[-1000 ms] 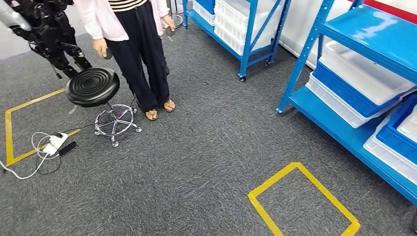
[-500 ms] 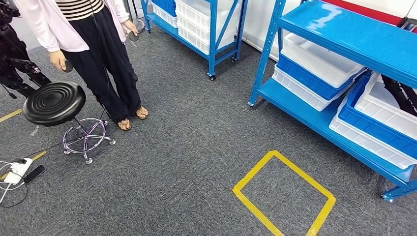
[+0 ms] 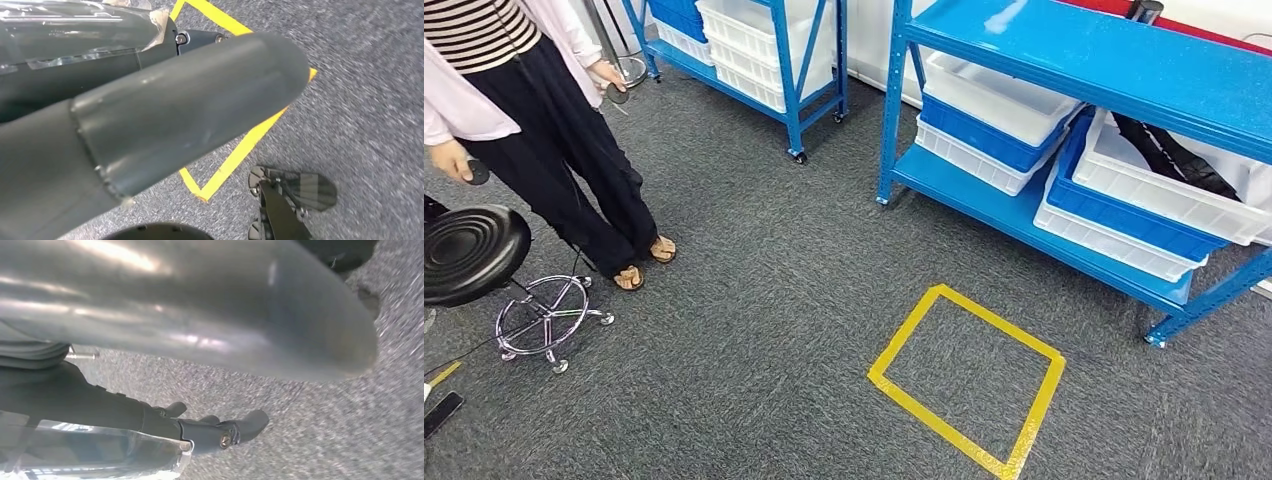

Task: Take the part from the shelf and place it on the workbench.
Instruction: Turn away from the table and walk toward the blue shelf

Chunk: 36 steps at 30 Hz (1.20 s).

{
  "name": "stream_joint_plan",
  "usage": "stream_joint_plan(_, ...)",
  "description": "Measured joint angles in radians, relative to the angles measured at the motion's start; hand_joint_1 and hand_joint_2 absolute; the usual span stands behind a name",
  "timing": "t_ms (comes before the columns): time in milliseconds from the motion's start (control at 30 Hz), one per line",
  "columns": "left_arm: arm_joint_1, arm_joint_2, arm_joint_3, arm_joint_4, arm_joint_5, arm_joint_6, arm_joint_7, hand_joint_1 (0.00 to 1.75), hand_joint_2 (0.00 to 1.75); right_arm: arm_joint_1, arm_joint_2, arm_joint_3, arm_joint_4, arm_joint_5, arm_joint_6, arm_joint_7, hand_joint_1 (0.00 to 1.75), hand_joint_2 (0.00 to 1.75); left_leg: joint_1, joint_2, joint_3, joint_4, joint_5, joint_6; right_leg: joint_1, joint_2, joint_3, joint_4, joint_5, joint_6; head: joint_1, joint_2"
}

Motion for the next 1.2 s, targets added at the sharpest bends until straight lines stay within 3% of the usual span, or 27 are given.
stream_joint_plan(33, 0.000, 0.000, 0.000, 0.000, 0.000, 0.000, -0.001, 0.00, 0.00, -0.001, 0.000, 0.000, 0.000, 0.000, 0.000, 0.000, 0.00, 0.00, 0.002, -0.026, -0.011, 0.030, -0.022, -0.006, -0.005, 0.012, 0.003, -0.002, 0.003, -0.008, -0.001, 0.000)
stream_joint_plan(100, 0.002, 0.000, 0.000, 0.000, 0.000, -0.001, -0.001, 0.00, 0.00, -0.002, 0.001, -0.001, 0.000, -0.001, -0.001, 0.000, 0.00, 0.00, 0.005, -0.084, -0.062, 0.145, -0.089, -0.012, -0.006, 0.036, 0.004, -0.002, 0.007, -0.018, -0.004, 0.000)
stream_joint_plan(167, 0.006, 0.000, 0.001, 0.001, 0.001, -0.004, -0.002, 0.00, 0.00, -0.001, 0.003, -0.001, 0.000, -0.001, -0.001, 0.000, 0.00, 0.00, 0.005, -0.100, -0.118, 0.258, -0.131, -0.014, -0.003, 0.061, 0.003, -0.002, 0.008, -0.021, -0.004, 0.000)
stream_joint_plan(200, 0.007, 0.000, 0.001, 0.001, 0.001, -0.005, -0.002, 0.00, 0.00, 0.000, 0.003, -0.001, 0.000, -0.002, -0.001, 0.000, 0.00, 0.00, 0.005, -0.102, -0.130, 0.274, -0.125, -0.014, -0.002, 0.074, 0.004, -0.001, 0.008, -0.021, -0.004, 0.000)
stream_joint_plan(267, 0.007, 0.000, 0.001, 0.001, 0.002, -0.008, -0.003, 0.00, 0.00, 0.002, 0.002, -0.002, 0.000, -0.002, -0.001, 0.000, 0.00, 0.00, 0.007, -0.110, -0.098, 0.193, -0.060, -0.010, -0.002, 0.102, 0.006, 0.000, 0.009, -0.021, -0.004, 0.000)
stream_joint_plan(333, 0.006, 0.001, 0.001, 0.001, 0.002, -0.009, -0.006, 0.00, 0.00, 0.001, 0.003, -0.003, 0.000, -0.002, -0.001, 0.000, 0.00, 0.00, 0.011, -0.148, -0.041, 0.060, 0.003, -0.005, 0.001, 0.127, 0.006, 0.003, 0.009, -0.018, -0.004, 0.000)
stream_joint_plan(400, 0.005, 0.002, 0.001, 0.001, 0.003, -0.009, -0.008, 0.00, 0.00, 0.001, 0.004, -0.003, 0.000, -0.003, -0.001, 0.000, 0.00, 0.00, 0.009, -0.170, -0.016, 0.001, 0.019, 0.001, 0.004, 0.146, -0.001, 0.004, 0.011, -0.009, -0.003, 0.000)
stream_joint_plan(467, 0.005, 0.000, 0.002, 0.001, 0.007, -0.009, -0.010, 0.00, 0.00, 0.003, 0.004, -0.004, 0.000, -0.004, -0.001, 0.000, 0.00, 0.00, 0.005, -0.152, -0.015, -0.006, 0.023, 0.012, 0.005, 0.160, -0.012, 0.001, 0.016, 0.004, -0.003, 0.000)
stream_joint_plan(533, 0.003, -0.001, 0.002, 0.001, 0.010, -0.008, -0.013, 0.00, 0.00, 0.005, 0.004, -0.005, 0.001, -0.004, 0.000, -0.001, 0.00, 0.00, 0.006, -0.130, -0.014, -0.017, 0.033, 0.028, 0.006, 0.132, -0.031, 0.025, 0.002, 0.011, 0.000, 0.000)
stream_joint_plan(600, 0.005, -0.002, 0.003, 0.001, 0.011, -0.007, -0.015, 0.00, 0.00, 0.003, 0.003, -0.006, 0.001, -0.002, 0.001, -0.005, 0.00, 0.00, 0.006, -0.104, -0.014, -0.024, 0.038, 0.038, 0.005, 0.078, -0.081, 0.125, -0.049, 0.007, 0.004, 0.000)
stream_joint_plan(667, 0.007, -0.002, 0.004, 0.001, 0.011, -0.006, -0.016, 0.00, 0.00, 0.001, 0.003, -0.007, 0.001, 0.003, 0.001, -0.012, 0.00, 0.00, 0.004, -0.080, -0.016, -0.023, 0.037, 0.040, 0.002, 0.056, -0.140, 0.248, -0.099, 0.007, 0.007, 0.000)
stream_joint_plan(700, 0.007, -0.002, 0.005, 0.001, 0.012, -0.006, -0.016, 0.00, 0.00, 0.002, 0.002, -0.008, 0.001, 0.006, 0.001, -0.013, 0.00, 0.00, 0.003, -0.071, -0.017, -0.023, 0.037, 0.040, 0.000, 0.052, -0.148, 0.272, -0.105, 0.013, 0.007, 0.000)
stream_joint_plan(733, 0.006, -0.003, 0.007, 0.001, 0.012, -0.006, -0.017, 0.00, 0.00, 0.003, 0.002, -0.008, 0.001, 0.008, 0.001, -0.014, 0.00, 0.00, 0.003, -0.065, -0.017, -0.023, 0.036, 0.040, -0.002, 0.050, -0.135, 0.257, -0.096, 0.022, 0.007, 0.000)
stream_joint_plan(800, 0.005, -0.003, 0.012, 0.001, 0.012, -0.006, -0.019, 0.00, 0.00, 0.005, 0.000, -0.008, 0.001, 0.012, 0.001, -0.014, 0.00, 0.00, 0.004, -0.058, -0.014, -0.022, 0.035, 0.036, -0.009, 0.039, -0.057, 0.126, -0.049, 0.039, 0.008, 0.000)
stream_joint_plan(833, 0.005, -0.004, 0.014, 0.001, 0.013, -0.006, -0.020, 0.00, 0.00, 0.004, 0.000, -0.008, 0.001, 0.013, 0.001, -0.014, 0.00, 0.00, 0.002, -0.056, -0.013, -0.021, 0.034, 0.032, -0.009, 0.031, -0.021, 0.061, -0.028, 0.042, 0.007, 0.000)
stream_joint_plan(900, 0.005, -0.004, 0.018, 0.001, 0.014, -0.006, -0.023, 0.00, 0.00, 0.003, 0.000, -0.008, 0.001, 0.013, 0.000, -0.014, 0.00, 0.00, -0.002, -0.055, -0.010, -0.019, 0.029, 0.022, -0.008, 0.023, 0.017, -0.008, -0.006, 0.034, 0.007, 0.000)
stream_joint_plan(967, 0.004, -0.003, 0.020, 0.001, 0.017, -0.006, -0.027, 0.00, 0.00, 0.004, 0.000, -0.008, 0.002, 0.014, 0.000, -0.014, 0.00, 0.00, -0.001, -0.055, -0.011, -0.018, 0.028, 0.032, -0.008, 0.025, 0.020, -0.009, 0.000, 0.025, 0.005, 0.000)
stream_joint_plan(1033, 0.004, -0.002, 0.022, 0.001, 0.019, -0.007, -0.029, 0.00, 0.00, 0.004, 0.001, -0.008, 0.002, 0.016, 0.000, -0.014, 0.00, 0.00, 0.001, -0.056, -0.011, -0.019, 0.032, 0.042, -0.006, 0.027, 0.021, -0.010, 0.002, 0.023, 0.005, 0.000)
stream_joint_plan(1200, 0.004, -0.003, 0.026, 0.001, 0.019, -0.008, -0.029, 0.00, 0.00, 0.004, 0.000, -0.008, 0.002, 0.018, -0.001, -0.014, 0.00, 0.00, 0.006, -0.056, -0.008, -0.029, 0.038, 0.024, 0.000, 0.027, 0.019, -0.009, 0.001, 0.016, 0.005, 0.000)
